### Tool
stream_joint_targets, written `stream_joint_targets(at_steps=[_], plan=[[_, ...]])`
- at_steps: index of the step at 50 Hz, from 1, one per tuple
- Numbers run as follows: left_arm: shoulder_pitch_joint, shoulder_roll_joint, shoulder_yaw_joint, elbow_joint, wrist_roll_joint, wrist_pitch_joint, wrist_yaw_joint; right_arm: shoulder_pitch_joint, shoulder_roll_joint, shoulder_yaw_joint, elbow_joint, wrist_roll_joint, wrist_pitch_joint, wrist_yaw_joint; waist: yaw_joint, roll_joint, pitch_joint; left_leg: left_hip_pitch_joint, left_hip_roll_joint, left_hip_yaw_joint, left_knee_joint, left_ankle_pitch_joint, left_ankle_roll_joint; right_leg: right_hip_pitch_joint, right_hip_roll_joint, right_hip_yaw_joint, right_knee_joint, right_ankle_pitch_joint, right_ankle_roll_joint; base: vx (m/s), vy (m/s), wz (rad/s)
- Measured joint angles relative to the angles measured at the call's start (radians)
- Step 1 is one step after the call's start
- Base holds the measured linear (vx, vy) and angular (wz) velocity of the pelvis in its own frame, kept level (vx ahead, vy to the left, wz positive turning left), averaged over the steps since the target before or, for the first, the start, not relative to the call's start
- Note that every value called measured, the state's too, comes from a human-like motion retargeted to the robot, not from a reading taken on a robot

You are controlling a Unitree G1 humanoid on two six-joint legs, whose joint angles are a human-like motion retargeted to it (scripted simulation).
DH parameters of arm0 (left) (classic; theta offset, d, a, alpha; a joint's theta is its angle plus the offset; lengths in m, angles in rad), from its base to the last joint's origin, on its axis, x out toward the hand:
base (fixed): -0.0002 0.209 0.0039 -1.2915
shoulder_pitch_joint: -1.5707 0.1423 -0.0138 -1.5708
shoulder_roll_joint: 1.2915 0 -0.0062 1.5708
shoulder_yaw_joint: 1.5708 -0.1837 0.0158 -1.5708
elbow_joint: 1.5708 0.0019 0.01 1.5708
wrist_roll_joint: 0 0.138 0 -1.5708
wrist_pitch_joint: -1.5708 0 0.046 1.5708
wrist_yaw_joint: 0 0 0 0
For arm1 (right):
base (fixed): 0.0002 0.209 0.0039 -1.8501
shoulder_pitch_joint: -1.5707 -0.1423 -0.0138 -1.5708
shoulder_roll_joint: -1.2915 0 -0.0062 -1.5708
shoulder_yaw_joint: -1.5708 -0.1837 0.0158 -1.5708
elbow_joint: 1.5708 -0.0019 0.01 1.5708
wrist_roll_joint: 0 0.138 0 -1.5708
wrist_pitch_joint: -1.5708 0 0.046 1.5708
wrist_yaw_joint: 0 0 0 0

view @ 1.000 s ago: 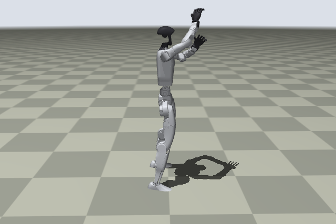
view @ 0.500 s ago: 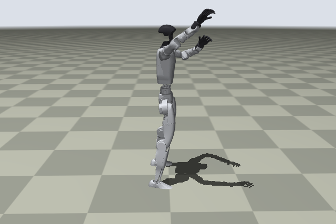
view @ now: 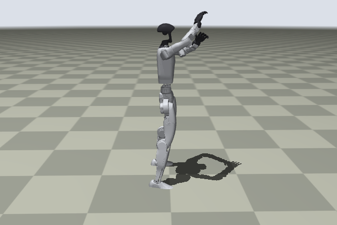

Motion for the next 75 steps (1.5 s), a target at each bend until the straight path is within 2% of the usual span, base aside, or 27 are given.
stream_joint_targets(at_steps=[7,11,15,19,22,25,30,35,40,44,47,51,59,65,70,75], plan=[[-0.102,-0.082,-0.051,0.034,0.023,0.001,0.020,-0.059,0.159,-0.173,0.116,0.179,-0.029,-0.120,0.002,-0.027,-0.048,-0.054,-0.007,-0.020,0.065,-0.018,0.012,-0.005,-0.015,-0.027,0.006,-0.008,-0.003,0.01,0.00,0.17],[-0.098,-0.101,-0.044,0.040,0.056,0.005,0.027,0.003,0.155,-0.156,0.127,0.218,-0.038,-0.090,-0.009,-0.032,-0.063,-0.044,-0.007,-0.024,0.057,-0.018,0.013,0.000,-0.015,-0.028,0.011,-0.014,-0.004,0.00,0.00,0.00],[-0.058,-0.087,-0.028,0.032,0.070,0.000,0.026,0.118,0.076,-0.013,0.097,0.160,-0.039,0.017,-0.026,-0.031,-0.067,-0.033,-0.005,-0.013,0.069,-0.026,0.016,0.008,-0.013,-0.020,0.017,-0.021,-0.006,0.00,0.00,-0.06],[-0.018,-0.053,0.001,0.024,0.066,-0.002,0.002,0.203,-0.046,0.173,0.096,-0.101,-0.026,0.172,-0.026,-0.015,-0.042,0.028,0.002,0.003,0.002,-0.007,0.006,0.017,0.001,0.004,0.020,-0.021,-0.007,0.00,-0.01,-0.30],[0.013,-0.014,0.022,0.012,0.064,-0.006,-0.003,0.251,-0.145,0.242,0.133,-0.274,-0.023,0.230,-0.032,-0.007,-0.031,0.038,0.003,0.019,0.000,-0.007,0.003,0.016,0.004,0.017,0.021,-0.020,-0.006,-0.01,0.00,-0.24],[0.042,0.035,0.042,-0.004,0.066,-0.014,0.002,0.271,-0.247,0.241,0.182,-0.334,-0.012,0.216,-0.040,-0.003,-0.020,0.042,0.004,0.032,-0.001,-0.006,-0.001,0.012,0.006,0.028,0.020,-0.017,-0.003,-0.01,0.00,-0.13],[0.081,0.110,0.063,-0.028,0.078,-0.023,0.012,0.189,-0.397,0.245,0.221,-0.280,-0.002,0.158,-0.062,-0.009,-0.016,0.034,0.003,0.041,-0.001,-0.003,-0.006,0.001,0.006,0.035,0.014,-0.010,0.005,0.00,0.00,0.00],[0.096,0.144,0.078,-0.039,0.101,-0.026,0.025,0.065,-0.474,0.269,0.285,-0.281,0.018,0.123,-0.083,-0.027,-0.018,0.018,0.001,0.037,0.001,0.000,-0.007,-0.008,0.003,0.030,0.008,-0.003,0.010,0.00,0.00,0.00],[0.109,0.090,0.113,-0.028,0.123,-0.009,0.021,0.024,-0.501,0.269,0.338,-0.330,0.040,0.154,-0.077,-0.033,-0.014,0.010,-0.001,0.024,0.004,0.001,0.000,-0.006,-0.001,0.018,0.008,-0.005,0.012,0.00,0.00,0.00],[0.136,0.010,0.143,-0.009,0.123,0.013,0.007,0.126,-0.513,0.248,0.284,-0.355,0.033,0.196,-0.060,-0.032,-0.004,0.014,-0.002,0.013,0.006,0.000,0.008,0.004,-0.003,0.010,0.012,-0.011,0.010,0.00,0.00,0.00],[0.149,-0.039,0.135,0.007,0.112,0.031,-0.018,0.255,-0.478,0.198,0.220,-0.355,0.020,0.247,-0.047,-0.034,0.001,0.019,-0.001,0.008,0.006,-0.002,0.012,0.011,-0.002,0.006,0.015,-0.015,0.006,0.00,0.00,0.00],[0.124,-0.066,0.067,0.027,0.087,0.046,-0.048,0.365,-0.359,0.124,0.126,-0.344,0.011,0.254,-0.029,-0.036,-0.002,0.025,0.002,0.004,0.004,-0.003,0.013,0.015,0.001,0.005,0.017,-0.019,0.003,0.00,0.00,0.00],[-0.009,-0.080,-0.066,0.023,0.065,0.034,-0.033,0.223,-0.079,0.036,-0.066,-0.238,0.010,0.114,0.013,-0.040,-0.030,0.005,0.004,-0.005,0.016,-0.009,0.013,0.011,0.001,-0.005,0.015,-0.020,0.003,0.00,0.00,0.02],[-0.074,-0.117,-0.080,0.028,0.036,0.022,-0.004,0.052,0.076,-0.053,0.038,-0.030,0.027,-0.033,0.037,-0.048,-0.050,-0.005,0.004,-0.025,0.000,-0.004,0.009,0.006,0.001,-0.021,0.009,-0.016,0.003,0.00,0.00,0.00],[-0.076,-0.132,-0.066,0.031,0.023,0.019,0.016,0.006,0.143,-0.135,0.146,0.097,0.019,-0.127,0.032,-0.054,-0.060,-0.017,0.001,-0.030,0.013,-0.010,0.012,0.007,-0.004,-0.029,0.008,-0.019,0.002,0.00,0.00,0.00],[-0.022,-0.121,-0.032,0.027,0.023,0.022,0.015,0.098,0.148,-0.110,0.118,0.093,0.019,-0.079,0.007,-0.046,-0.060,-0.003,0.003,-0.020,0.012,-0.015,0.011,0.012,-0.001,-0.019,0.010,-0.022,-0.002,0.00,0.00,0.00]])
